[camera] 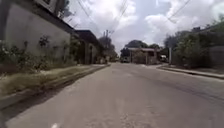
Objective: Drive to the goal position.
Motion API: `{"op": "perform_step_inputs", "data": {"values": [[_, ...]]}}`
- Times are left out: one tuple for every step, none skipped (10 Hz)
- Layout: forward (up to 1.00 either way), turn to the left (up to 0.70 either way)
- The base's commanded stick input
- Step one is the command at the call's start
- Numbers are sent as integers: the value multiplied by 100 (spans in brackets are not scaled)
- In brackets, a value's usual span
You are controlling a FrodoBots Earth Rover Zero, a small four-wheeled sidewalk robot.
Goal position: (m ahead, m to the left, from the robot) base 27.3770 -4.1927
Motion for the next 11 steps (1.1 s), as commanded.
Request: {"op": "perform_step_inputs", "data": {"values": [[95, -15], [95, -5], [95, 0], [95, 0], [95, 0], [95, 0], [95, -10], [95, -35], [95, -37], [95, -38], [95, -36]]}}
